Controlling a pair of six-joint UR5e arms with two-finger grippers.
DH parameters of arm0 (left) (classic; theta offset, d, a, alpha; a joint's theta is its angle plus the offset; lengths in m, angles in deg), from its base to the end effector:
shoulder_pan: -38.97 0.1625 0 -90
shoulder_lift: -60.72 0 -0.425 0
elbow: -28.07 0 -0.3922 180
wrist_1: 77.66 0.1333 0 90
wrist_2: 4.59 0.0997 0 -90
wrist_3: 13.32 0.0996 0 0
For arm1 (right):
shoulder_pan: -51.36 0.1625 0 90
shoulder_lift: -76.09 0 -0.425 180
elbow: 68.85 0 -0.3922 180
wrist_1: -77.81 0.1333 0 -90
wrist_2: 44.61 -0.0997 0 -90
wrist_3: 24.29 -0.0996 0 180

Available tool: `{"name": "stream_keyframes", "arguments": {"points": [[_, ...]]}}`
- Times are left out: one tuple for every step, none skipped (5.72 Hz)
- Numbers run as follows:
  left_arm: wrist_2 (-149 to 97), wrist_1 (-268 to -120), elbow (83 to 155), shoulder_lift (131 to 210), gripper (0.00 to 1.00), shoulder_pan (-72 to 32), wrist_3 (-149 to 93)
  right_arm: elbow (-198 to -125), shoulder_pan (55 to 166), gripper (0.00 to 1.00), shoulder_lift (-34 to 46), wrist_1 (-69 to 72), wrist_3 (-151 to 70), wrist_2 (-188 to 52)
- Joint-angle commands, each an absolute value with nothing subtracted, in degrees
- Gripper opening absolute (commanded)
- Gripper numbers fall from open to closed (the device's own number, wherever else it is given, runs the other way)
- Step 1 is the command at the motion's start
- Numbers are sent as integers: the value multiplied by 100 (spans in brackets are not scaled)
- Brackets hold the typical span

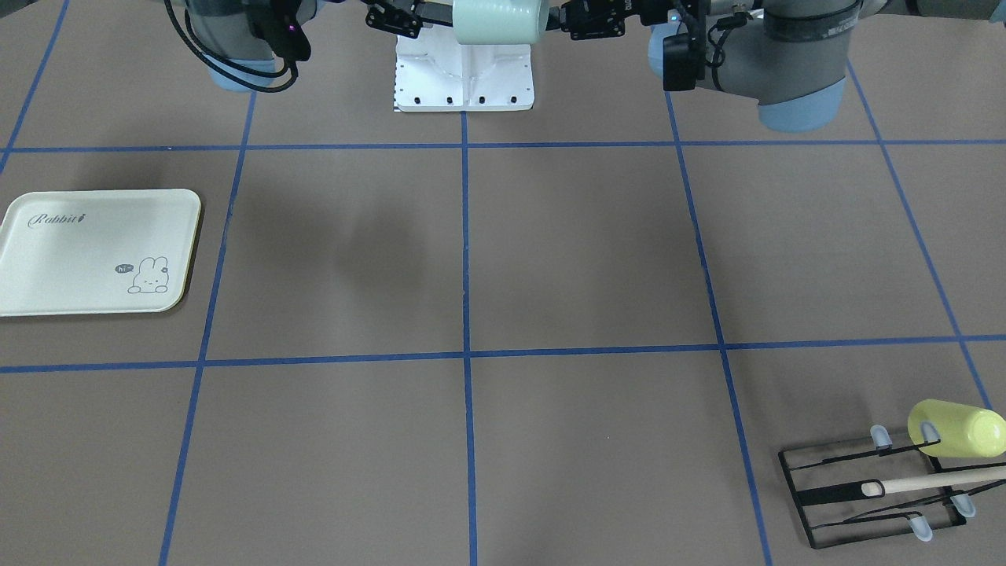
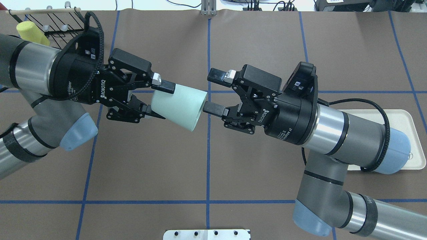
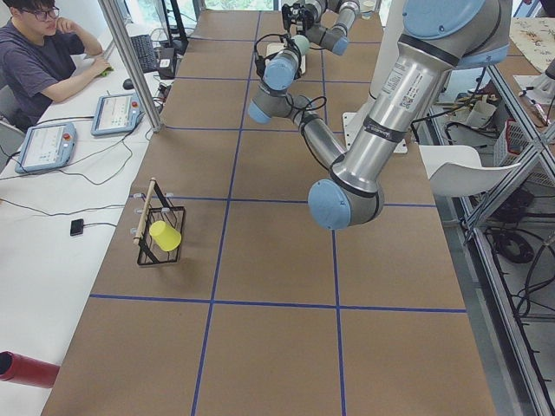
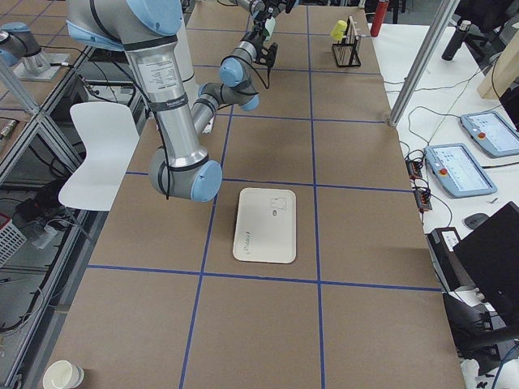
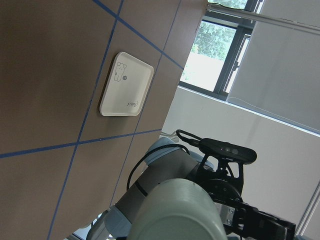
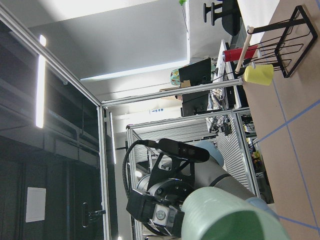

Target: Left arm grabs green cup and hands to right arm on tray

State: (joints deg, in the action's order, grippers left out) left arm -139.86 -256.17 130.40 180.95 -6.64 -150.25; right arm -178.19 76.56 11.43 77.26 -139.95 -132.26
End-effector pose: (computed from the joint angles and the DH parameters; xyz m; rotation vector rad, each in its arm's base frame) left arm 0.2982 -0.3940 0.1432 -0.4058 2.0119 -0.0817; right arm -0.3602 -0.3213 0.1300 0.0112 -2.3923 0.4790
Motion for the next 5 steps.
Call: {"name": "stream_keyframes", "arguments": {"points": [[-13986,-25616,13029,18095,18,-560,-15025,-17819,7650,98,1245,7605,-13995,-13162],[-13986,-25616,13046,18095,18,-551,-15025,-17819,7650,97,1237,7605,-13995,-13153],[-13986,-25616,13055,18095,18,-551,-15043,-17819,7650,86,1236,7518,-13917,-13153],[-13986,-25616,13055,18104,18,-551,-15104,-17819,7650,85,1236,7439,-13812,-13153],[-13986,-25616,13055,18104,18,-542,-15104,-17819,7650,85,1236,7429,-13802,-13162]]}}
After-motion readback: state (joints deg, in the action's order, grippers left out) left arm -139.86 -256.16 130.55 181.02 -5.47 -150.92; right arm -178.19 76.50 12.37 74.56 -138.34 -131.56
